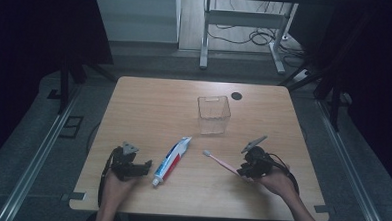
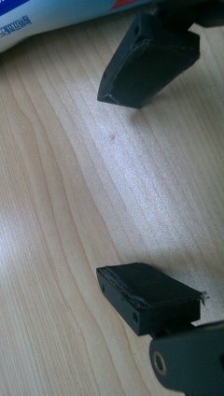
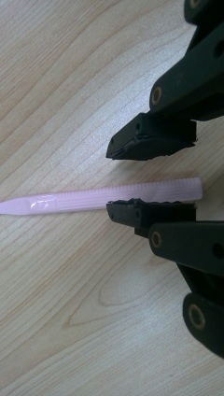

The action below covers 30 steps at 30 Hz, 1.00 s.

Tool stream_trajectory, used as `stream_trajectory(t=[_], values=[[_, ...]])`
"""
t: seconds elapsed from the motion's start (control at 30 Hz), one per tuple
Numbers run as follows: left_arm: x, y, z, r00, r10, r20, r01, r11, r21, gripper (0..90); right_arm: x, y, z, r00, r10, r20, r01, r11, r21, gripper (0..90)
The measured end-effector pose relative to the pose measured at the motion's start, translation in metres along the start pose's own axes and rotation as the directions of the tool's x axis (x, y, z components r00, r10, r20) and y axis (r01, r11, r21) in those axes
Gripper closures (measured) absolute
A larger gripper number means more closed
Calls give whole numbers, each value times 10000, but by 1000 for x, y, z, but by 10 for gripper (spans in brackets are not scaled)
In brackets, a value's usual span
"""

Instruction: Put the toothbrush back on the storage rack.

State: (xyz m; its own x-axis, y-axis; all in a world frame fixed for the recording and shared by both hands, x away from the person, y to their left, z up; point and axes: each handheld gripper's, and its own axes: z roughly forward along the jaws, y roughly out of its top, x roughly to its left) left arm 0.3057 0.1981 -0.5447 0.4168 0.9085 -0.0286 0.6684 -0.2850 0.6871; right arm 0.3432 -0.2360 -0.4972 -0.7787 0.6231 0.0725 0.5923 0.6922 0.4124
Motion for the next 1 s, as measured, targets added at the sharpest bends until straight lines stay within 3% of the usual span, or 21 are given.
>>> stream_trajectory(t=[0.53, 1.0], values=[[0, 0, 0, 10000, 1, -2, -1, 10000, 22, 144, 1, 28, 5, 9997, -233, -35, 236, 9944, 1031, 656], [0, 0, 0, 10000, -5, 4, 5, 10000, 20, 144, 8, 55, 18, 9946, -1039, -9, 1016, 9703, 2194, 662]])
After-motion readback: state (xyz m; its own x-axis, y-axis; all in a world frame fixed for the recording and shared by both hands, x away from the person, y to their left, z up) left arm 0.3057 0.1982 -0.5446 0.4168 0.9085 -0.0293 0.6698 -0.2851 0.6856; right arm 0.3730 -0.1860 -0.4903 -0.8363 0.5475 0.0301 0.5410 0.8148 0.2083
